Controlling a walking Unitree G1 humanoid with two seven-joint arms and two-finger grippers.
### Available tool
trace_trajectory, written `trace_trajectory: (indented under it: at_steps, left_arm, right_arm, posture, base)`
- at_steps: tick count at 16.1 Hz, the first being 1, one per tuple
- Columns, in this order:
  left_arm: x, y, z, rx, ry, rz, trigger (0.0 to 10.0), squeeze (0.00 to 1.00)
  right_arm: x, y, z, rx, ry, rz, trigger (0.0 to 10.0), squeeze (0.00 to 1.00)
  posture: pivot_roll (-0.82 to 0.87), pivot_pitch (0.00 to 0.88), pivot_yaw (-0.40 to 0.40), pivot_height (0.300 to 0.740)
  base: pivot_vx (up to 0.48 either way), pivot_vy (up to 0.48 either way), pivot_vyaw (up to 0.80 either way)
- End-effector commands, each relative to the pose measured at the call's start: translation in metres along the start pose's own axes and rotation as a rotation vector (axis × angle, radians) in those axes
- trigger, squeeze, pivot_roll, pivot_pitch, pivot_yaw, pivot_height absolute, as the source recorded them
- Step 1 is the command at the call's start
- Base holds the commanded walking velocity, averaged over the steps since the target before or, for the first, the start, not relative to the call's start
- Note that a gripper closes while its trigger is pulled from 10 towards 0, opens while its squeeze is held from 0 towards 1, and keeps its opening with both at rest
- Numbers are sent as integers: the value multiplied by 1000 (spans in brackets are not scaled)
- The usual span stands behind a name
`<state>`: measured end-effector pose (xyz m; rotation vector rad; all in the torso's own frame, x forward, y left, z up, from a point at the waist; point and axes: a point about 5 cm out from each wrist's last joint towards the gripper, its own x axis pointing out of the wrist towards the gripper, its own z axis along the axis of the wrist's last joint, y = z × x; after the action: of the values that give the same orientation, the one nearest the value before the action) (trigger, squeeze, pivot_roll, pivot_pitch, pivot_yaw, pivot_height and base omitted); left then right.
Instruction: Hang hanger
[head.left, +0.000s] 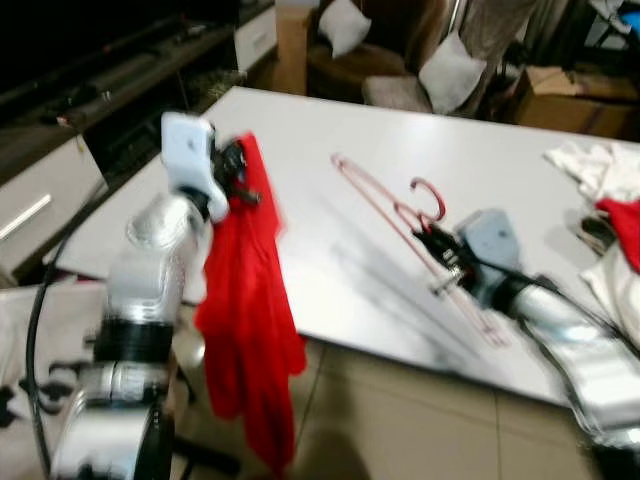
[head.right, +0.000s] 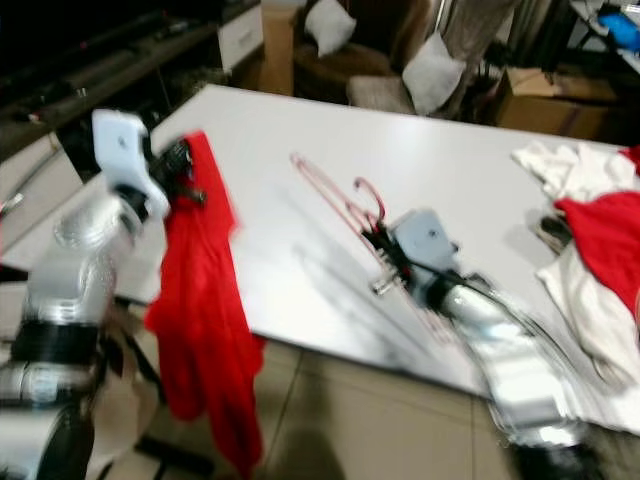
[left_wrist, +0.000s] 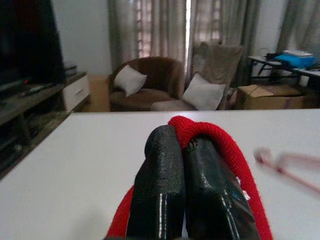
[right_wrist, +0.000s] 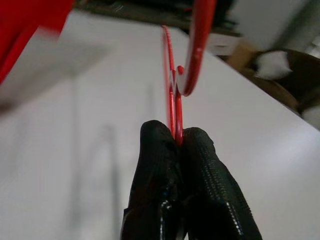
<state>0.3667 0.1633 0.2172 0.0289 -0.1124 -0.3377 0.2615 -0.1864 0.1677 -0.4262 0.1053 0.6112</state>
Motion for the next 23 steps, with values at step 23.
trace_trajectory:
  at_steps: [23]
  left_arm:
    - [49,-75,118,-66,-270,-617,10000,0]
  right_arm:
    - [27,-2,29,-33,-33,299,10000,0]
  posture:
    - [-46,0,18,740]
  base:
    - [118,0,0]
